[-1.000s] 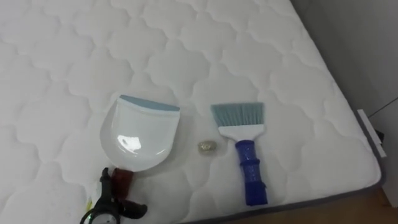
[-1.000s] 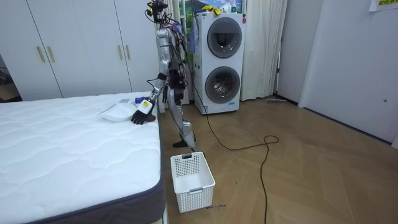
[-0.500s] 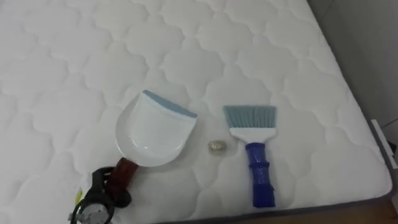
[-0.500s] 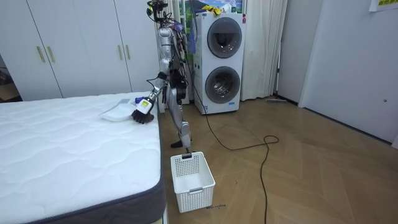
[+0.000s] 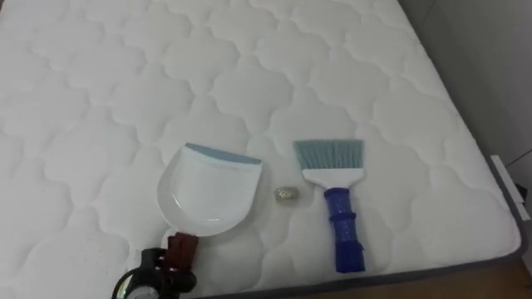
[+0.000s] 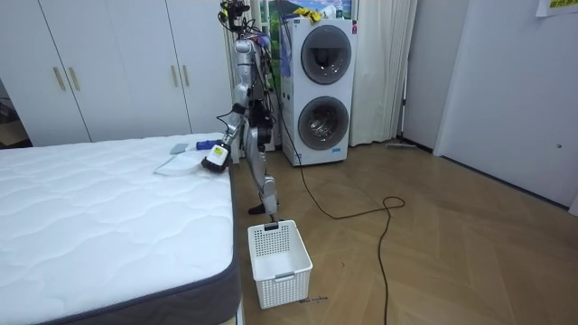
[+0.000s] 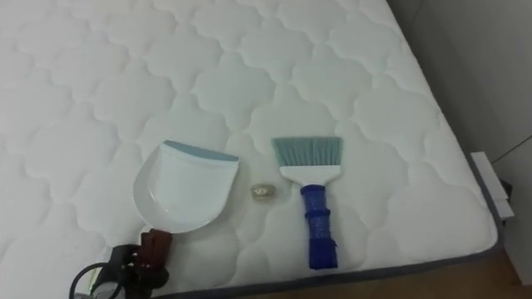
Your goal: Clean bed
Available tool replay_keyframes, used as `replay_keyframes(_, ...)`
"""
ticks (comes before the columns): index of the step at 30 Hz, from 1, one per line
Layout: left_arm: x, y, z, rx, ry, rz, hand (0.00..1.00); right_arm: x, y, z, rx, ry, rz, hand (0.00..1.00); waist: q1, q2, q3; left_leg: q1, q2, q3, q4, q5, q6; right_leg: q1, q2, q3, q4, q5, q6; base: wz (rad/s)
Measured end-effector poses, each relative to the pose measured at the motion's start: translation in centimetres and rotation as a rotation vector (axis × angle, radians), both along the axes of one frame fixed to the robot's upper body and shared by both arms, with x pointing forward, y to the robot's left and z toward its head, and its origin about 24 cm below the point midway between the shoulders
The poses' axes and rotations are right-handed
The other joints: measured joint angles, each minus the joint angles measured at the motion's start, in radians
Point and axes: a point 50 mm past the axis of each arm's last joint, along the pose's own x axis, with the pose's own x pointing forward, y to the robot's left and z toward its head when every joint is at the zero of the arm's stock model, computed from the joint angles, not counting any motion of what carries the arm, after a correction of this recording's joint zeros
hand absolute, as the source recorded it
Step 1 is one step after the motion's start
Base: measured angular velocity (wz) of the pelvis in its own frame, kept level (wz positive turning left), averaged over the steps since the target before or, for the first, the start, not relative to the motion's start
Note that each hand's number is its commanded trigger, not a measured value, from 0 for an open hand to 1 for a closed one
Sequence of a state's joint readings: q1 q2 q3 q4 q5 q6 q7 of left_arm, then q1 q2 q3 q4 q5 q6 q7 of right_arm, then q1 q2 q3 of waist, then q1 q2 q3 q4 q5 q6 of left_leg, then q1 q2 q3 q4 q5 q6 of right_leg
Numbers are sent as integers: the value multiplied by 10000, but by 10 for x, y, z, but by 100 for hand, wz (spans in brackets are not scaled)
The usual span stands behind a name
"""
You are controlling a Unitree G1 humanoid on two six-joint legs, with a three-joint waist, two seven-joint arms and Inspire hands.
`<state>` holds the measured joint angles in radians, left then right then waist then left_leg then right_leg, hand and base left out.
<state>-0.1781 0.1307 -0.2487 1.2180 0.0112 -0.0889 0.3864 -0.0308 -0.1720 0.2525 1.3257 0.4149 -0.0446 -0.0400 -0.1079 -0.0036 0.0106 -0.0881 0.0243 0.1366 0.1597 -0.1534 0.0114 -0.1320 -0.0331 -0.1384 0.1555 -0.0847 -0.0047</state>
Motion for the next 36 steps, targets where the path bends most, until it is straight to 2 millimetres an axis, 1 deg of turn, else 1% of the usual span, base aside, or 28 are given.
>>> replay_keyframes(4,-3,1,-2,-1,178,0,100,0,0,0,26,-5,9,0,-1,-39,8,-38,-2,8,2,0,0,-48,-5,4,15,-1,1,0)
replay_keyframes(9,-3,1,-2,-5,161,2,100,0,1,0,114,3,-62,0,15,-85,37,-37,-2,10,24,0,0,-47,-5,14,14,-7,6,0)
replay_keyframes(16,-3,2,-2,-51,177,35,100,-1,0,0,141,-9,-175,0,28,-77,42,-79,5,3,18,-1,1,-99,-2,1,18,-7,5,0)
replay_keyframes(19,-2,6,0,203,189,-317,100,-2,-2,0,133,-46,-341,0,35,-5,46,-56,7,7,-6,-4,2,-73,5,-4,1,-5,3,0)
replay_keyframes(20,-1,8,0,340,193,-469,100,-3,-3,0,129,-96,-467,0,37,48,39,-41,7,7,-6,-8,4,-61,3,-12,4,-5,3,0)
replay_keyframes(23,0,17,3,683,195,-640,100,-6,-8,1,134,-189,-696,0,26,182,50,-23,6,31,-42,-13,4,-67,4,-4,1,-6,4,-2)
replay_keyframes(25,0,24,5,896,200,-678,100,-11,-13,2,162,-197,-1104,0,31,245,38,39,6,48,-75,-13,4,-38,6,2,14,-7,4,-2)
replay_keyframes(27,5,40,12,1546,34,-977,100,-18,-21,3,14,-131,-1570,0,55,307,49,78,7,87,-73,-14,4,-87,-5,11,182,-56,2,-2)
replay_keyframes(28,6,45,15,1730,-5,-1039,100,-21,-24,3,-30,-108,-1677,0,55,323,44,103,7,104,-75,-15,4,-89,-7,14,205,-60,1,-11)
replay_keyframes(29,8,53,18,2056,-87,-1089,100,-23,-28,4,-139,-77,-1793,0,63,372,45,151,10,155,-73,-35,7,-96,-12,14,278,-80,0,-10)
replay_keyframes(30,6,59,20,2333,-122,-1093,100,-25,-33,5,-207,-107,-2011,0,31,454,26,185,-6,152,-73,-46,18,-75,-36,-23,327,-117,13,-9)
replay_keyframes(32,5,65,23,2716,-169,-1281,100,-29,-37,6,-179,-227,-2739,0,11,529,13,288,-13,182,-78,-55,26,17,-46,-23,336,-137,22,-2)
replay_keyframes(34,5,65,24,2955,-158,-1634,100,-36,-39,6,-113,-221,-3388,0,45,568,3,370,-17,195,-74,-56,27,102,-50,-18,345,-162,28,0)
replay_keyframes(35,3,65,23,3089,-96,-1814,100,-37,-40,6,-82,-274,-3645,0,80,576,6,435,-25,230,-77,-56,27,95,-74,-15,475,-219,21,-3)
replay_keyframes(36,-2,66,22,3184,-46,-1922,100,-36,-42,7,3,-475,-4179,0,35,577,3,501,-48,231,-69,-64,28,83,-111,-15,642,-326,17,0)
